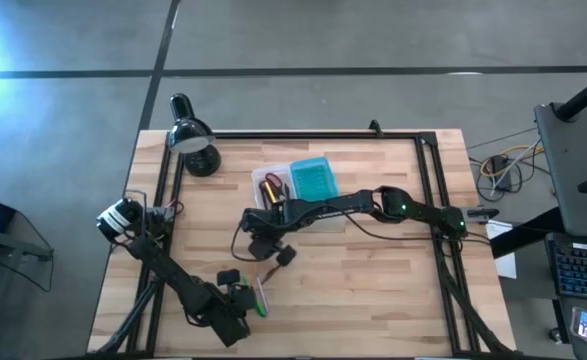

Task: Pick & place school supplies into a supply box
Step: Put the pencil into the supply box, then put the brown pen into the supply box

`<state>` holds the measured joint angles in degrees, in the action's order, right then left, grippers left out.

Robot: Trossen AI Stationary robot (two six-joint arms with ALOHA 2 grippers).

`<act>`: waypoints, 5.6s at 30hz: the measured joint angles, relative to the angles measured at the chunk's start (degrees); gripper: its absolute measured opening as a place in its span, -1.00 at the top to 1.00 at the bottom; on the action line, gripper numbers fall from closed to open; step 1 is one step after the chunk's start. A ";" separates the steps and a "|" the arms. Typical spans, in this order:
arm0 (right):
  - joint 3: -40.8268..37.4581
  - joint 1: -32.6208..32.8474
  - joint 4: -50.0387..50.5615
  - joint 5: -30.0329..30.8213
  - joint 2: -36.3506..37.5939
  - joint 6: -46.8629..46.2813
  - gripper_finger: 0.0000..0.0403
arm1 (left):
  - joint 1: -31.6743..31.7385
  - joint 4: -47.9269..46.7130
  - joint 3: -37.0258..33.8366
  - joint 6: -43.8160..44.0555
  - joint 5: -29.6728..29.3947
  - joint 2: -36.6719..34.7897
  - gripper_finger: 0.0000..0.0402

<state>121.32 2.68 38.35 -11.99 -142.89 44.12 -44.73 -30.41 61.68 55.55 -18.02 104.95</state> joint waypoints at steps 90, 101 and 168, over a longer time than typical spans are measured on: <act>-29.92 -5.18 -0.91 19.48 23.17 -86.28 0.30 | -3.74 -38.77 -8.62 34.97 -23.59 -25.93 1.00; -29.92 1.07 5.51 12.55 30.95 -58.99 -0.04 | -3.75 -32.00 -8.60 29.69 -23.03 -25.92 1.00; -16.55 -12.65 -1.92 11.36 18.65 -94.40 0.87 | -3.69 -15.59 -12.27 26.79 -28.88 -25.88 1.00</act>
<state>104.77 -9.97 36.43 -0.63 -124.24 -50.28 -48.42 -46.00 49.41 82.34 -46.90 79.07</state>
